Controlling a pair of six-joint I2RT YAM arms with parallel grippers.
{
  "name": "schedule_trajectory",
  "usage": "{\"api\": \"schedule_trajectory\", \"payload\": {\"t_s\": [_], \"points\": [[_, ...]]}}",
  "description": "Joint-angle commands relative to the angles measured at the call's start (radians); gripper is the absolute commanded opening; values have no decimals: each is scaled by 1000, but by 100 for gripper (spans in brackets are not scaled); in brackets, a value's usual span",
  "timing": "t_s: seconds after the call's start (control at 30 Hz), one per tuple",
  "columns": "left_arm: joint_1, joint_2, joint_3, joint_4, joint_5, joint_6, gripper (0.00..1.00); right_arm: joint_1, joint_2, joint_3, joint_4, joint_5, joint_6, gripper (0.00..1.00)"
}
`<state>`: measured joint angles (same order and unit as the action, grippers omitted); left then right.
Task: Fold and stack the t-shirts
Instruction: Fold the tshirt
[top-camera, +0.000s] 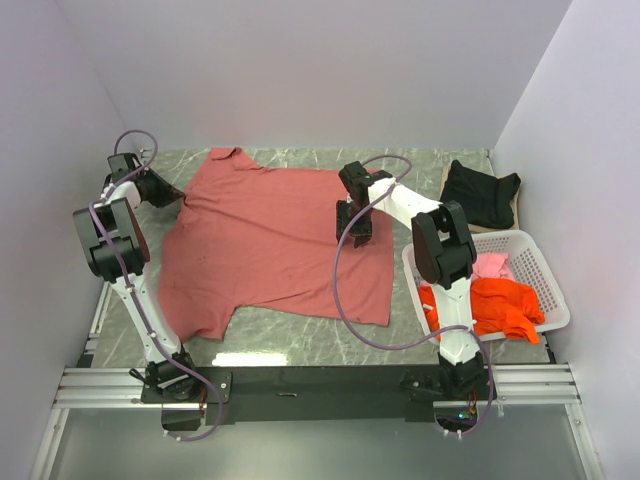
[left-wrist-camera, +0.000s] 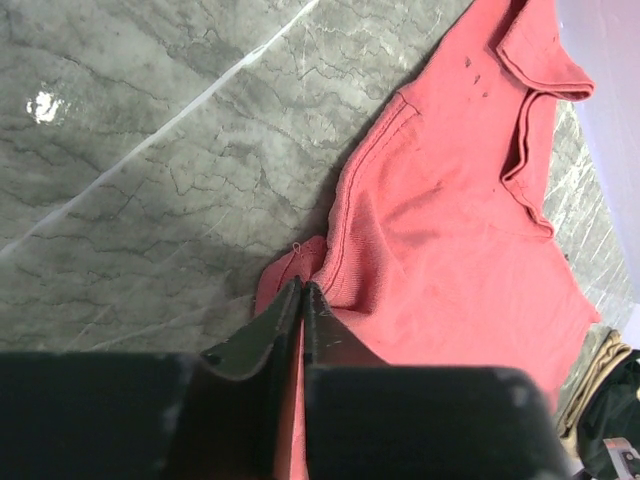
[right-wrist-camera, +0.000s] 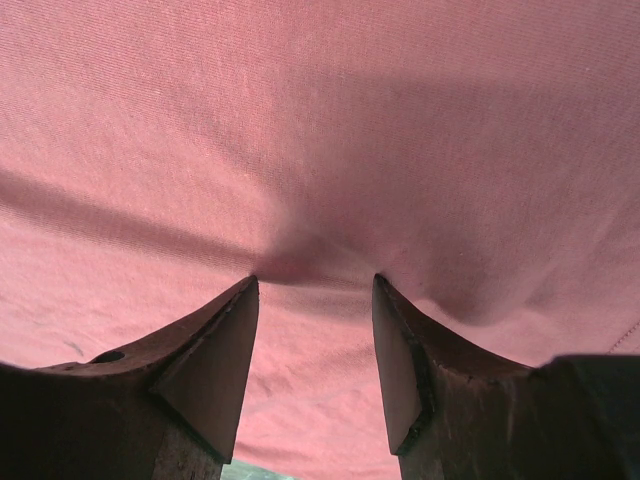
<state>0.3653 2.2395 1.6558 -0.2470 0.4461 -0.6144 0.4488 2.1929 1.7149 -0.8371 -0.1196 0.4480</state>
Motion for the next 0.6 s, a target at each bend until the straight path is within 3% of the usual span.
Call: {"api": "schedule_trajectory", "payload": {"t_s": [0.0,0.2,0.57], "points": [[6,-15,15,17,-9,8,6,-12,47,-6,-45,40,-15,57],[17,-31,12,2,-21,10,0,-25,51,-12,-48,38,-14,57],[73,-69,-5,0,6,1,0,-35,67,-20,-54,34,-14,57]]}}
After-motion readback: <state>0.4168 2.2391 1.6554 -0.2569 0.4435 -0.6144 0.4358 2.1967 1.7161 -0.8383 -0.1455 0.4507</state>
